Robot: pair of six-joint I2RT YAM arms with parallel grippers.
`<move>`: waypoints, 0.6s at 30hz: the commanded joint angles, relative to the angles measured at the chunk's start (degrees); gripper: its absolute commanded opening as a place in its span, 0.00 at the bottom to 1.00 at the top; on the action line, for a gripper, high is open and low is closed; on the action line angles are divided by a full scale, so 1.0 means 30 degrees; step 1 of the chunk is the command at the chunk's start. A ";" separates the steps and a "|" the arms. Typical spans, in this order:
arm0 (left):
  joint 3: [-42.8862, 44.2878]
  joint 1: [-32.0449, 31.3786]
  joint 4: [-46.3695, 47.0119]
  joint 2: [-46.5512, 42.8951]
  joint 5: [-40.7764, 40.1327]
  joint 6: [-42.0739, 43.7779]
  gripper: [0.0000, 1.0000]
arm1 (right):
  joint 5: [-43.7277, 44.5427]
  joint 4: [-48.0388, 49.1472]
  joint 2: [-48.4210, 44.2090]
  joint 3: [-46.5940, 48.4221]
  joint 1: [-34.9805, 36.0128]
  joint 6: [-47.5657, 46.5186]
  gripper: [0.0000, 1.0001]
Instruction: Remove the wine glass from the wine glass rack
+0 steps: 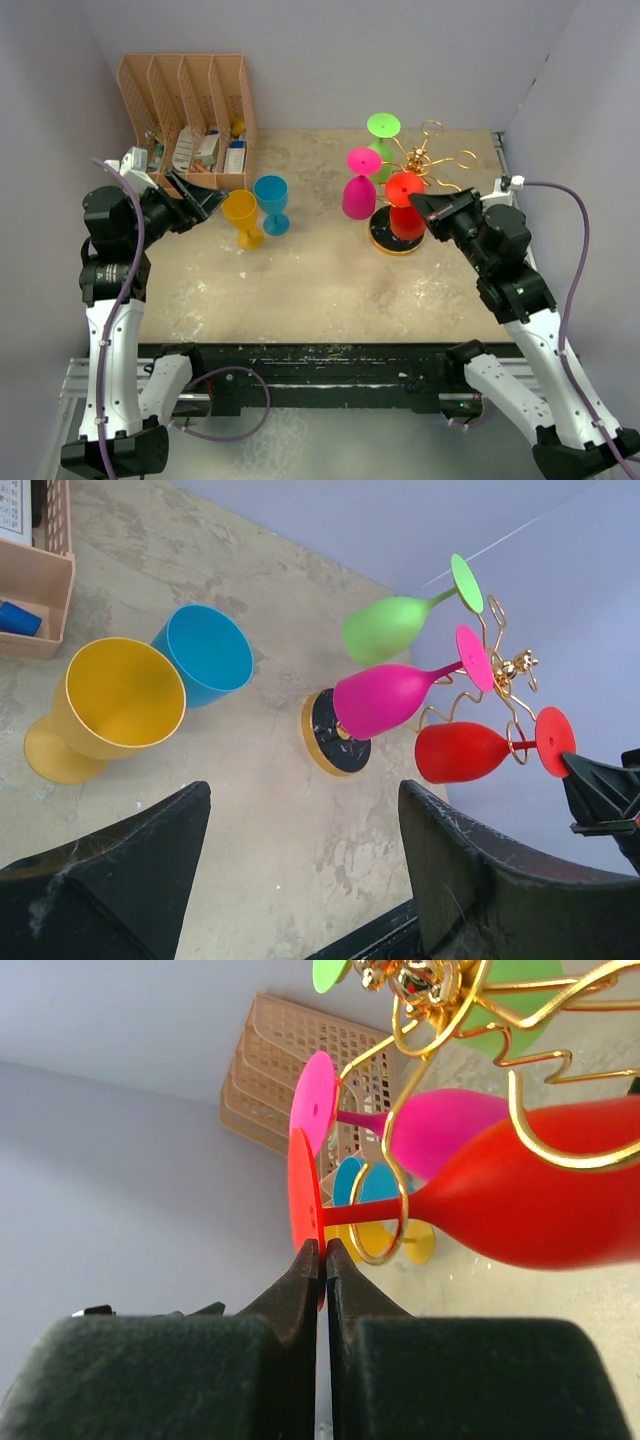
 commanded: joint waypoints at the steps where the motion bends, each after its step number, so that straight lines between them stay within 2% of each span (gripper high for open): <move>1: 0.0044 -0.0094 0.0925 -0.0336 0.0409 -0.0164 0.79 | 0.0162 0.1095 -0.0047 0.0834 -0.0027 0.0310 0.00; 18: 0.0170 -0.0098 0.0832 -0.0324 0.0561 -0.0231 0.79 | 0.0449 0.2721 0.1781 0.1026 -0.0027 0.0616 0.00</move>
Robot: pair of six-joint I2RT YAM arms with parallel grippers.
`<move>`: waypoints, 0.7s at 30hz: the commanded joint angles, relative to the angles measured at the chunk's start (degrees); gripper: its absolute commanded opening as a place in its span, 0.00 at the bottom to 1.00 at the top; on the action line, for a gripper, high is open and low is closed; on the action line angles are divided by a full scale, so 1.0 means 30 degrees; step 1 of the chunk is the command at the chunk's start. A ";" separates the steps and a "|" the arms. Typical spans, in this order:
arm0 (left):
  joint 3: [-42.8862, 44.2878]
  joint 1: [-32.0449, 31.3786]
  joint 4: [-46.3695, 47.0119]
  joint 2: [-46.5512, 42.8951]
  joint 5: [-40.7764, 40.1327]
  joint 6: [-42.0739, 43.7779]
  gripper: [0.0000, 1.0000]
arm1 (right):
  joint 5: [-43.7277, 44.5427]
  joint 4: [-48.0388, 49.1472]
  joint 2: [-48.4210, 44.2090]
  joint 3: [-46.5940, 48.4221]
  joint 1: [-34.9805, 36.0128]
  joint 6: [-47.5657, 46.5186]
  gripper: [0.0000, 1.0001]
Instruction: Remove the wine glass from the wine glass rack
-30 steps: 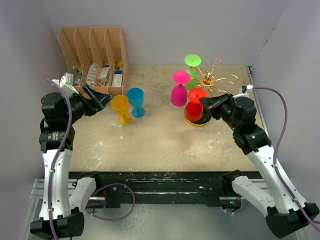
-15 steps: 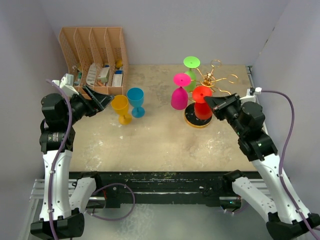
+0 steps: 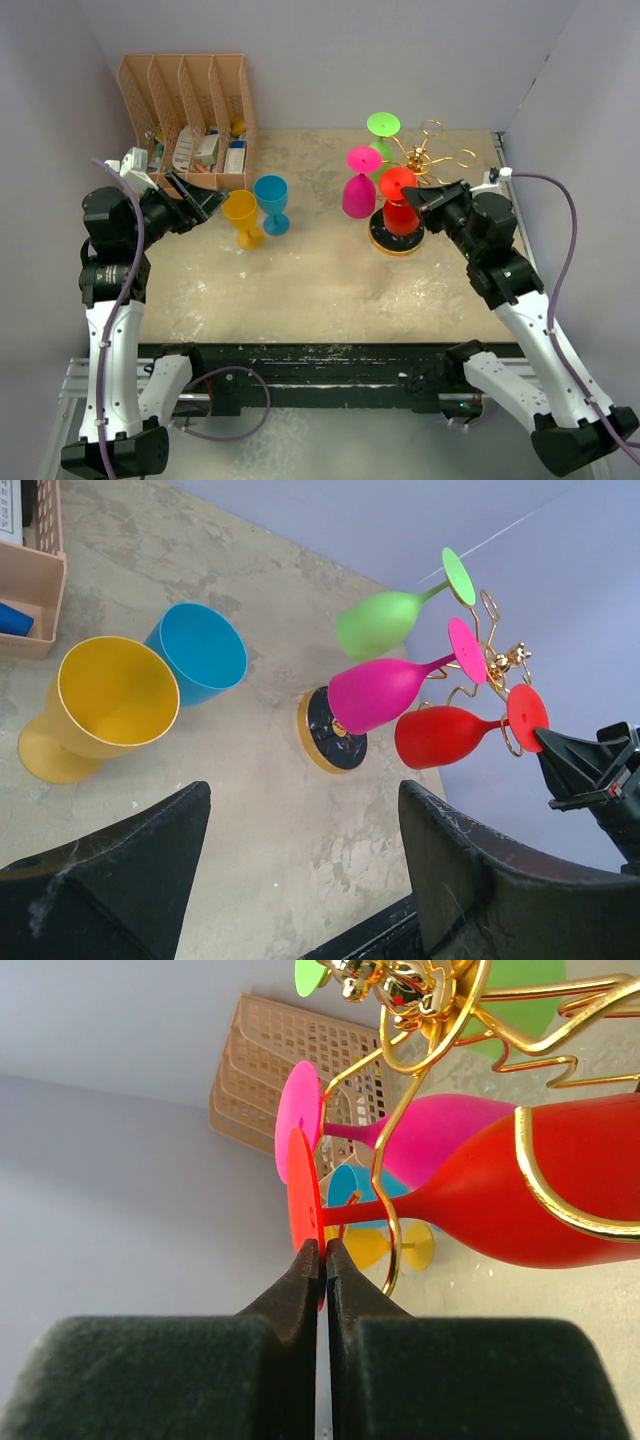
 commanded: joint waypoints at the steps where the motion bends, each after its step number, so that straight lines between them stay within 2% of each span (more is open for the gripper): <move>1: 0.0203 -0.0094 0.0832 -0.0185 0.0321 -0.0245 0.79 | 0.0666 0.1567 0.0518 0.0969 -0.0027 0.0372 0.00; 13: -0.0240 -0.0094 0.1282 -0.0164 0.0686 -0.0605 0.79 | 0.2569 0.1993 -0.0925 -0.0189 -0.0027 0.3334 0.00; 21: -0.0328 -0.0094 0.1161 -0.0301 0.0714 -0.0577 0.79 | 0.1994 0.3054 -0.0305 -0.0816 -0.0027 0.4042 0.00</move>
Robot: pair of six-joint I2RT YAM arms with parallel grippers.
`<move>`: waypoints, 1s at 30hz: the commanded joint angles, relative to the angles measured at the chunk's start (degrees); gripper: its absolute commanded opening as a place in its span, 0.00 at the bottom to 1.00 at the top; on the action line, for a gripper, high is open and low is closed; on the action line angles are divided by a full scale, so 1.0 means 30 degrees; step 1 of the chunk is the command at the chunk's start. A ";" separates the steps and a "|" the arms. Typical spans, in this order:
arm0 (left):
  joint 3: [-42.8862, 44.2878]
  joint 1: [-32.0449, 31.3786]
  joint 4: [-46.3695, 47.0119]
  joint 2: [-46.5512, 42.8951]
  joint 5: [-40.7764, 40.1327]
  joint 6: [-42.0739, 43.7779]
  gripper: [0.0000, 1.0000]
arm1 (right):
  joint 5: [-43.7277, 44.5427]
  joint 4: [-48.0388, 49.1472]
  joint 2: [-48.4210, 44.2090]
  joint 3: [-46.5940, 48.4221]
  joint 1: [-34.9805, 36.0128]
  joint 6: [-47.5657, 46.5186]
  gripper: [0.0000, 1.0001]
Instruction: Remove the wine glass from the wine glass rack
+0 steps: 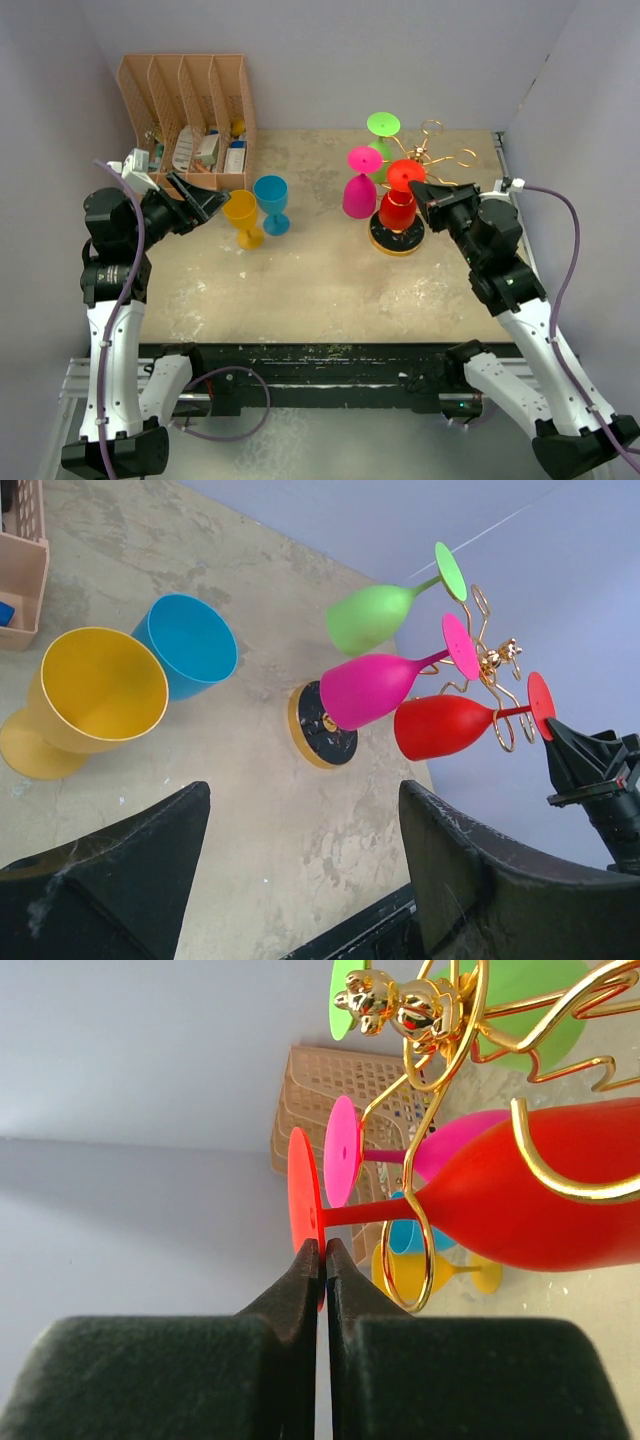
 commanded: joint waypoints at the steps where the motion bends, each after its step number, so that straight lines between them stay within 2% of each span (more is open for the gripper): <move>1: 0.0007 -0.0094 0.0809 -0.0298 0.0324 -0.0054 0.79 | 0.0324 0.2421 0.0577 -0.0394 -0.0027 0.0770 0.00; 11: -0.0004 -0.0094 0.0618 -0.0419 0.0266 0.0038 0.79 | -0.0508 0.3585 0.1665 -0.0325 -0.0027 0.0908 0.00; 20: -0.0068 -0.0094 0.0728 -0.0416 0.0295 0.0027 0.80 | -0.4355 0.3911 0.3149 0.0602 -0.0027 -0.1009 0.00; 25: 0.0033 -0.0094 0.0490 -0.0417 0.0389 0.0092 0.80 | -0.4953 0.3643 0.2787 0.0794 -0.0027 -0.1595 0.00; 30: 0.0069 -0.0094 0.0524 -0.0449 0.0523 -0.0016 0.80 | -0.6786 0.2851 0.2589 0.1347 -0.0027 -0.2580 0.00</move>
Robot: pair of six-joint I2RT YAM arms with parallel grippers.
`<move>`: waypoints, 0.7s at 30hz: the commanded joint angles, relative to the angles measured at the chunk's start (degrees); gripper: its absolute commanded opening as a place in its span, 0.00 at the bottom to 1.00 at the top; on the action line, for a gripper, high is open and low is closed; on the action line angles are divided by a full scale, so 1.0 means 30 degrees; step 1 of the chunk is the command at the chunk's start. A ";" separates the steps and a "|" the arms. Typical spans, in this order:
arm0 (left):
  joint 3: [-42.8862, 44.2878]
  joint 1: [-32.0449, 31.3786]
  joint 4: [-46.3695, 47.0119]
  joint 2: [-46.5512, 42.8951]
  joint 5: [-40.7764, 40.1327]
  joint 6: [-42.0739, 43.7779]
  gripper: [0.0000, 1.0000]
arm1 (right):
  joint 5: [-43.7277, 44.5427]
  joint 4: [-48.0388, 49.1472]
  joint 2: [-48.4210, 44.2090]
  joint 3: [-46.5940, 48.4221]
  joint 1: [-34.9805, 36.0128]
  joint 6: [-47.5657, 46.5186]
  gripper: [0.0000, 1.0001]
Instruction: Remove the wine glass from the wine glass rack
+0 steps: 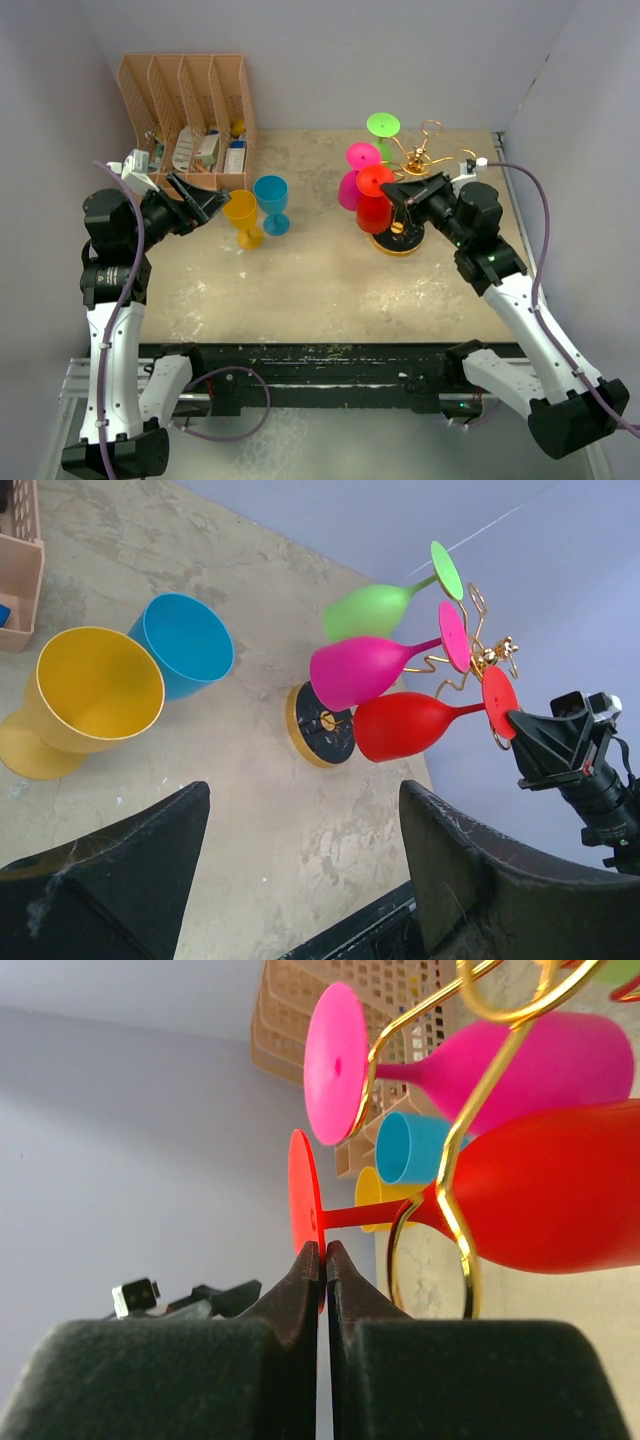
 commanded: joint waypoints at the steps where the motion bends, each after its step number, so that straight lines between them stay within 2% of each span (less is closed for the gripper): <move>1: 0.0110 -0.0087 0.0566 -0.0225 0.0490 -0.0053 0.80 | -0.2349 0.0221 -0.0519 0.1542 -0.0027 -0.1442 0.00; 4: 0.0215 -0.0109 0.0538 -0.0296 0.0614 -0.0086 0.80 | -0.3622 -0.0042 -0.0533 0.2239 -0.0020 -0.2070 0.00; 8: 0.0518 -0.0096 0.0260 -0.0334 0.0952 -0.0018 0.80 | -0.7467 0.0150 0.0458 0.3208 0.0194 -0.3678 0.00; 12: 0.0683 -0.0093 -0.0035 -0.0467 0.1244 0.0117 0.80 | -1.0156 -0.1038 0.2425 0.5273 0.2541 -0.6678 0.00; 17: 0.1095 -0.0079 -0.0839 -0.0705 0.1026 0.0106 0.80 | -1.0245 -0.3041 0.5105 0.8593 0.7216 -1.0464 0.00; 21: 0.2610 -0.0094 -0.3270 -0.0652 -0.0181 0.0791 0.79 | -0.7667 -0.5758 0.5897 1.0432 0.7843 -1.2430 0.00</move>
